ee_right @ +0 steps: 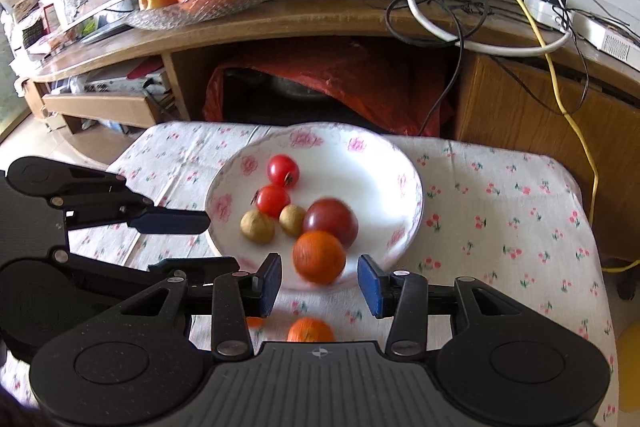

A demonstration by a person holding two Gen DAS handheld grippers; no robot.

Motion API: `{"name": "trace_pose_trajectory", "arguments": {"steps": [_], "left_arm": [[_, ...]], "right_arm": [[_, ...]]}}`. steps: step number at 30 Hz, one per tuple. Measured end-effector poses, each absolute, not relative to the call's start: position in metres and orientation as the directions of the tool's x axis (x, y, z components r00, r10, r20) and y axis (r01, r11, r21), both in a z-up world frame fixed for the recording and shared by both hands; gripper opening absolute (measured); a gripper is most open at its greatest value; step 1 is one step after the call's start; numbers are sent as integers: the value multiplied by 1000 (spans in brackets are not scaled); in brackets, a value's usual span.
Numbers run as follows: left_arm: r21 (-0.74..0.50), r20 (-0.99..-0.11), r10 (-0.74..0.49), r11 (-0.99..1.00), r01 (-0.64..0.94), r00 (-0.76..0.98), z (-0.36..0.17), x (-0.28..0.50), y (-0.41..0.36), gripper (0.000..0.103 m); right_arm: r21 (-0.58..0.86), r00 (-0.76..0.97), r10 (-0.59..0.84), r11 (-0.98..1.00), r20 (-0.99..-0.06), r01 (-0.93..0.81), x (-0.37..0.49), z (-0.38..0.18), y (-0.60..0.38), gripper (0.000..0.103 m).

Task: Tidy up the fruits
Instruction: 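Move both tools back to the two remaining oranges on the table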

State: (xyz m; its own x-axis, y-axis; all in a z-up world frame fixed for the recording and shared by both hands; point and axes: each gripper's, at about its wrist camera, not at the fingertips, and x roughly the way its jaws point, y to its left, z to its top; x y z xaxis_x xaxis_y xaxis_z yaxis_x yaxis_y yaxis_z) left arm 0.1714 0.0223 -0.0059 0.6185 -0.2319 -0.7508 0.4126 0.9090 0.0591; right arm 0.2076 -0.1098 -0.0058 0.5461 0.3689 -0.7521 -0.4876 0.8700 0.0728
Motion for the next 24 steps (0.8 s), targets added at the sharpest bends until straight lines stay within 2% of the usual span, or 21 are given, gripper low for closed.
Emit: {"name": "trace_pose_trajectory", "arguments": {"steps": [9, 24], "left_arm": [[56, -770, -255, 886, 460, 585, -11, 162, 12, 45], [42, -793, -265, 875, 482, 549, -21, 166, 9, 45]], "right_arm": [[79, 492, 359, 861, -793, -502, 188, -17, -119, 38], [108, 465, 371, 859, -803, -500, 195, -25, -118, 39]]}}
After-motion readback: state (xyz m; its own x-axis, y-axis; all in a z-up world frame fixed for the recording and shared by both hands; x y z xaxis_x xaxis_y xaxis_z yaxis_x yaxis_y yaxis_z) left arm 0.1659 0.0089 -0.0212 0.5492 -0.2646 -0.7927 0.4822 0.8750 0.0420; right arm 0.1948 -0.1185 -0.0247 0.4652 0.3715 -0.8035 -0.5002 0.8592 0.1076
